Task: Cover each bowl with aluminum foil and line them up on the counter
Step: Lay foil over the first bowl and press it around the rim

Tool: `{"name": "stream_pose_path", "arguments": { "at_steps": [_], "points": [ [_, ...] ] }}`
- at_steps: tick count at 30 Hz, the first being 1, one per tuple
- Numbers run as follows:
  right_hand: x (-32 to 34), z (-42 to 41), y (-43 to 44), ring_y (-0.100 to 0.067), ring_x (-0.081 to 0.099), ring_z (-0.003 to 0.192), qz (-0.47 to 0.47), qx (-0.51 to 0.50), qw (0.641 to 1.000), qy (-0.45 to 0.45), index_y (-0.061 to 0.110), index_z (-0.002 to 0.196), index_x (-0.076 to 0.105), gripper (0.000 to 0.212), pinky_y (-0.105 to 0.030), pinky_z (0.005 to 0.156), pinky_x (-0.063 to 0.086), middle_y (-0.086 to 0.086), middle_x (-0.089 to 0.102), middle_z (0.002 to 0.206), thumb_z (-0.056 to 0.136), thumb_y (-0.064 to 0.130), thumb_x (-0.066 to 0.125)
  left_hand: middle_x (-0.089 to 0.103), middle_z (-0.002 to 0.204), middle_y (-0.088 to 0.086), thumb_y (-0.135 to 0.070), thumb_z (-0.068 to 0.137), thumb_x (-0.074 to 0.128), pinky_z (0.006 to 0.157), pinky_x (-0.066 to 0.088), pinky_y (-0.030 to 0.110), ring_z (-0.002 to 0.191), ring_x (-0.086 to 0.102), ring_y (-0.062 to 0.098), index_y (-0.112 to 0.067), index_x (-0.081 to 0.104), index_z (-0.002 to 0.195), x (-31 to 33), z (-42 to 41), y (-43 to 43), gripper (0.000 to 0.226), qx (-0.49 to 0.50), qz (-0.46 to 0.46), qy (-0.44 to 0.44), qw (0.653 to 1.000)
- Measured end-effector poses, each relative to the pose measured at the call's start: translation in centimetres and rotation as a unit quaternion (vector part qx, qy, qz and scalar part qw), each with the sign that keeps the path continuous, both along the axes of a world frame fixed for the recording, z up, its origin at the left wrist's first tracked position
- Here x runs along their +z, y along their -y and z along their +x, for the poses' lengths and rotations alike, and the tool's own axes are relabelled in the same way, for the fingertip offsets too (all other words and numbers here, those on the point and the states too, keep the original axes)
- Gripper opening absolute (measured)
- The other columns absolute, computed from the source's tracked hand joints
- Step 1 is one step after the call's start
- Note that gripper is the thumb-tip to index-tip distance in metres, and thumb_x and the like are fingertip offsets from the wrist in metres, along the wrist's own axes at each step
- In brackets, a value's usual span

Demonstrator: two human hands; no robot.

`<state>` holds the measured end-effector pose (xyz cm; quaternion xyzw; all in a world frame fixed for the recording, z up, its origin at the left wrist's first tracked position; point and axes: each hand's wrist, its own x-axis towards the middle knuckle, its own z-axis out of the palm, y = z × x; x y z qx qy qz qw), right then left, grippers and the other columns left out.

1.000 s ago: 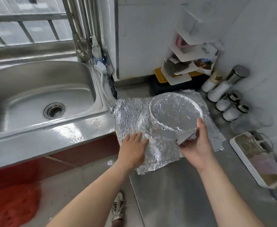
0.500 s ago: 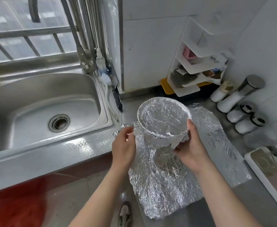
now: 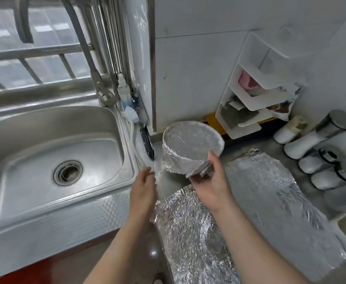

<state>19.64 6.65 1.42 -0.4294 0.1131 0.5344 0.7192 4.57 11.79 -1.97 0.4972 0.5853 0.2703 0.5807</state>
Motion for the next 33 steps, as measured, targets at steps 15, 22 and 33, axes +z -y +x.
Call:
{"name": "stream_pose_path", "arguments": {
  "at_steps": [15, 22, 33],
  "points": [
    [-0.9, 0.8, -0.3, -0.028, 0.062, 0.105, -0.142, 0.160, 0.971, 0.108, 0.009, 0.122, 0.056, 0.039, -0.041, 0.087, 0.053, -0.017, 0.064, 0.113, 0.097, 0.039, 0.051, 0.058, 0.132, 0.008, -0.035, 0.089, 0.052, 0.086, 0.054, 0.039, 0.108, 0.063, 0.024, -0.025, 0.042, 0.139, 1.8, 5.0, -4.6, 0.052, 0.020, -0.091, 0.124, 0.988],
    [-0.5, 1.8, -0.1, -0.026, 0.066, 0.087, -0.176, 0.141, 0.954, 0.198, 0.008, 0.106, 0.062, 0.021, -0.038, 0.080, 0.057, -0.009, 0.065, 0.092, 0.097, 0.026, 0.055, 0.058, 0.118, 0.007, -0.013, 0.094, 0.052, 0.054, 0.054, 0.026, 0.094, 0.060, 0.021, -0.020, 0.045, 0.132, 2.1, 5.3, -4.5, 0.040, 0.038, -0.090, 0.107, 0.990],
    [-0.1, 2.1, -1.0, -0.032, 0.063, 0.106, -0.158, 0.138, 0.957, 0.199, -0.002, 0.113, 0.058, 0.025, -0.029, 0.073, 0.059, -0.023, 0.062, 0.116, 0.100, 0.017, 0.047, 0.068, 0.103, 0.007, -0.029, 0.095, 0.048, 0.092, 0.052, 0.054, 0.090, 0.065, 0.023, -0.020, 0.056, 0.125, 2.1, 6.0, -5.7, 0.032, -0.029, -0.044, 0.056, 0.997]
  ]
}}
